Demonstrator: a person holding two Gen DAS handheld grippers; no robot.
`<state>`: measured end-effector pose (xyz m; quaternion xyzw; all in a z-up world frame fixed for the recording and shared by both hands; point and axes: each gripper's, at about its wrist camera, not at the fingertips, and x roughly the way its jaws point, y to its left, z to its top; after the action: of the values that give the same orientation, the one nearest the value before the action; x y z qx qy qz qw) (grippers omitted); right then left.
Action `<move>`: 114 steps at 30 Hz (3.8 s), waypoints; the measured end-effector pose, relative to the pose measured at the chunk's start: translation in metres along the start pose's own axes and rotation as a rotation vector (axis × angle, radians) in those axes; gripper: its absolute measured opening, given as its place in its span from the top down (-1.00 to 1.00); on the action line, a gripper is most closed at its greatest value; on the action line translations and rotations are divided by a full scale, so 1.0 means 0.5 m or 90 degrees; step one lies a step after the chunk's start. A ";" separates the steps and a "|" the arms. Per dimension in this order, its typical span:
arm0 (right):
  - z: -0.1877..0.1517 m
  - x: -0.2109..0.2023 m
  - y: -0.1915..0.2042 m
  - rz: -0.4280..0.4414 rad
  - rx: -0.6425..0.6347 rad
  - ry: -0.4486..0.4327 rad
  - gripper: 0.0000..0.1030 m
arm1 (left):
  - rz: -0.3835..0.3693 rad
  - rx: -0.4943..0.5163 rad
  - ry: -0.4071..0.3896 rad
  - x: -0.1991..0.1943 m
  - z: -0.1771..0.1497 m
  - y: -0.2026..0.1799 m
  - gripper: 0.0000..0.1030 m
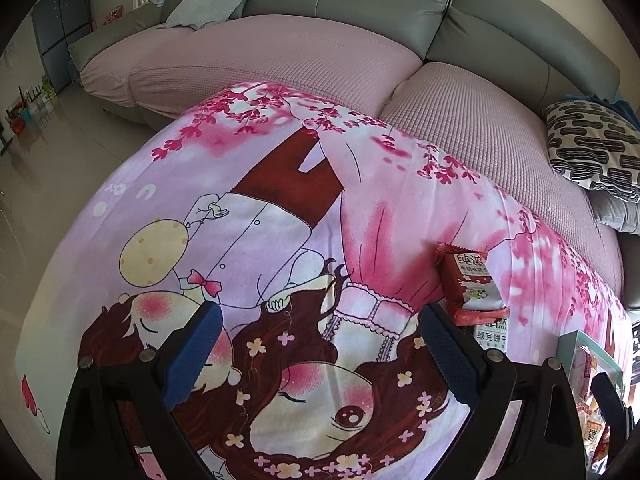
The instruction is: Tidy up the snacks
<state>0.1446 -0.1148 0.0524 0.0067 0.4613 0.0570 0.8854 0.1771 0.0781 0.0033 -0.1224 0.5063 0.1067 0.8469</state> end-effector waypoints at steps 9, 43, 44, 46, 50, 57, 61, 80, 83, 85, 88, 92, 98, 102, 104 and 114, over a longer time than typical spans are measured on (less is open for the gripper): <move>0.004 0.079 0.012 -0.018 -0.017 0.041 -1.00 | -0.010 0.004 0.004 0.030 0.020 -0.009 -0.92; -0.003 0.193 -0.051 -0.061 0.014 0.077 -0.27 | -0.153 0.063 0.031 0.122 0.032 -0.170 -0.92; -0.003 0.194 -0.054 -0.062 0.017 0.075 -0.22 | -0.146 0.071 0.035 0.129 0.030 -0.178 -0.92; -0.001 0.195 -0.056 -0.064 0.018 0.073 -0.16 | -0.134 0.081 0.042 0.141 0.025 -0.187 -0.92; -0.001 0.194 -0.060 -0.065 0.022 0.068 -0.04 | -0.127 0.087 0.039 0.145 0.022 -0.190 -0.92; 0.000 0.187 -0.076 -0.061 0.044 0.066 0.17 | -0.100 0.091 0.032 0.140 0.019 -0.173 -0.88; -0.002 0.182 -0.077 -0.059 0.045 0.064 0.18 | -0.071 0.085 0.026 0.133 0.027 -0.149 -0.80; -0.013 0.167 -0.082 -0.061 0.070 0.058 0.18 | -0.112 0.088 0.026 0.117 0.013 -0.159 0.19; -0.020 0.156 -0.087 -0.054 0.085 0.062 0.18 | -0.118 0.089 0.030 0.109 0.009 -0.158 0.19; -0.026 0.147 -0.088 -0.053 0.088 0.062 0.18 | -0.125 0.086 0.034 0.104 0.007 -0.154 0.19; -0.035 0.133 -0.089 -0.047 0.095 0.064 0.18 | -0.133 0.081 0.033 0.093 0.005 -0.145 0.19; -0.043 0.112 -0.078 -0.038 0.094 0.063 0.18 | -0.129 0.077 0.028 0.069 0.005 -0.132 0.20; -0.056 0.058 -0.066 -0.021 0.102 0.049 0.18 | -0.138 0.060 0.008 0.006 -0.003 -0.112 0.19; -0.064 0.009 -0.059 -0.013 0.100 0.029 0.18 | -0.158 0.050 -0.020 -0.046 -0.011 -0.105 0.20; -0.071 -0.017 -0.059 -0.012 0.099 0.019 0.18 | -0.170 0.047 -0.033 -0.070 -0.015 -0.104 0.20; -0.109 -0.127 -0.100 -0.035 0.121 -0.031 0.18 | -0.229 0.078 -0.075 -0.171 -0.069 -0.134 0.19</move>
<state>0.0687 -0.1737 0.0696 0.0796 0.4434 -0.0115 0.8927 0.1291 -0.0013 0.0700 -0.1525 0.4315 -0.0706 0.8863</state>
